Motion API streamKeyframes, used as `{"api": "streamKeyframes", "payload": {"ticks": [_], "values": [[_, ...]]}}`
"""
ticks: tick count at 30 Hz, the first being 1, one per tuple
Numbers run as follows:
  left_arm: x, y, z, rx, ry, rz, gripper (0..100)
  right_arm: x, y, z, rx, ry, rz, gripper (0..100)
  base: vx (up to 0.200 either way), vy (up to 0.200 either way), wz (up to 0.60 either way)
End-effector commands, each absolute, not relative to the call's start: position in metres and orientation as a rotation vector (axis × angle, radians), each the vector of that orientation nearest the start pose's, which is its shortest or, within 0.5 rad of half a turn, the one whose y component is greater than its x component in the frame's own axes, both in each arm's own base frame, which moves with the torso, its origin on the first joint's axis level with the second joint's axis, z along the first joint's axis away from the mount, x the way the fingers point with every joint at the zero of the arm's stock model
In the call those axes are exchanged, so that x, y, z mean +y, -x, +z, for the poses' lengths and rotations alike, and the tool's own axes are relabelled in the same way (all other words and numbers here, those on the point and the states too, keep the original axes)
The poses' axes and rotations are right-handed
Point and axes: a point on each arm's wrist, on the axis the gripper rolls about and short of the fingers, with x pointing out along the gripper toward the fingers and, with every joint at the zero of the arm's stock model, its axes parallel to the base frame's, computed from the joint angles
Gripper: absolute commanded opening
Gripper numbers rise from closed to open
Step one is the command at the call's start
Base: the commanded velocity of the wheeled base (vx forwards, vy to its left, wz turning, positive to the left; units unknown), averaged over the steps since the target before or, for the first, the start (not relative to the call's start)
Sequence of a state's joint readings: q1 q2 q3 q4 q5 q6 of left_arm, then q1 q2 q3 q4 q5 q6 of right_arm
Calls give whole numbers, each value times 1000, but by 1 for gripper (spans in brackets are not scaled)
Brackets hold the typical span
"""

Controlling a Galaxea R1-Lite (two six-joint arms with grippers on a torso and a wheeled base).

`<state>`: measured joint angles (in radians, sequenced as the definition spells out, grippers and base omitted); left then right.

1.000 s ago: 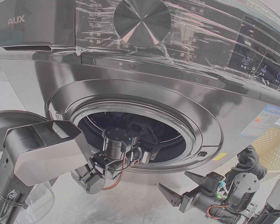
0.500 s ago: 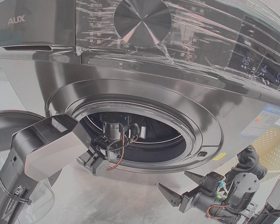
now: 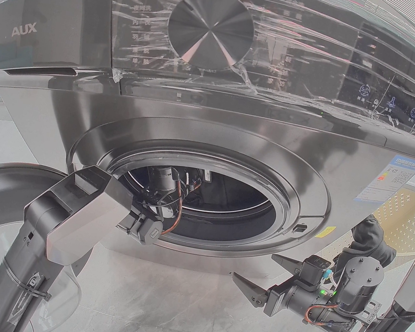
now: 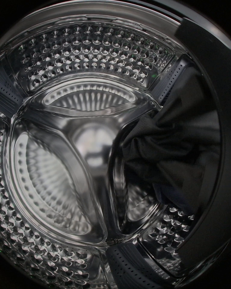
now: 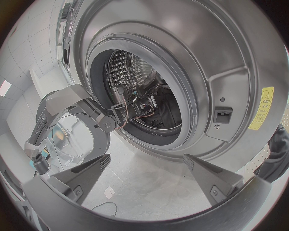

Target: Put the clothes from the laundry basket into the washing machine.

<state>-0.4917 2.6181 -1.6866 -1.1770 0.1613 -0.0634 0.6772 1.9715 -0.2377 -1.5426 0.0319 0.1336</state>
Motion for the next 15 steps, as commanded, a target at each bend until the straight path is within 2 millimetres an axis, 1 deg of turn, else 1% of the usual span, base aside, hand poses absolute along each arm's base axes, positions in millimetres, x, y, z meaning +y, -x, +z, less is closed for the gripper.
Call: {"api": "streamKeyframes", "payload": {"ticks": [1, 3, 4, 5, 9, 10, 11, 13, 15], "values": [[-253, -450, 76, -182, 137, -363, 100, 166, -205, 72, 231, -66, 694, 100, 0, 0, 0], [-260, -438, 83, -171, 137, -387, 100, 166, -205, 72, 231, -66, 693, 100, 0, 0, 0], [-261, -435, 84, -169, 137, -392, 100, 166, -205, 72, 231, -66, 693, 100, 0, 0, 0], [-268, -421, 87, -144, 131, -417, 100, 165, -205, 73, 230, -67, 693, 100, 0, 0, 0], [-279, -386, 97, -104, 105, -464, 100, 165, -205, 73, 230, -67, 693, 100, 0, 0, 0], [-281, -374, 99, -92, 99, -473, 100, 165, -205, 73, 228, -67, 693, 100, 0, 0, 0], [-281, -374, 99, -92, 99, -473, 100, 165, -205, 73, 228, -67, 693, 100, 0, 0, 0], [-283, -355, 103, -87, 93, -485, 100, 165, -205, 73, 228, -69, 691, 100, 0, 0, 0], [-282, -345, 103, -84, 84, -495, 100, 165, -204, 73, 230, -68, 693, 100, 0, 0, 0]]}}
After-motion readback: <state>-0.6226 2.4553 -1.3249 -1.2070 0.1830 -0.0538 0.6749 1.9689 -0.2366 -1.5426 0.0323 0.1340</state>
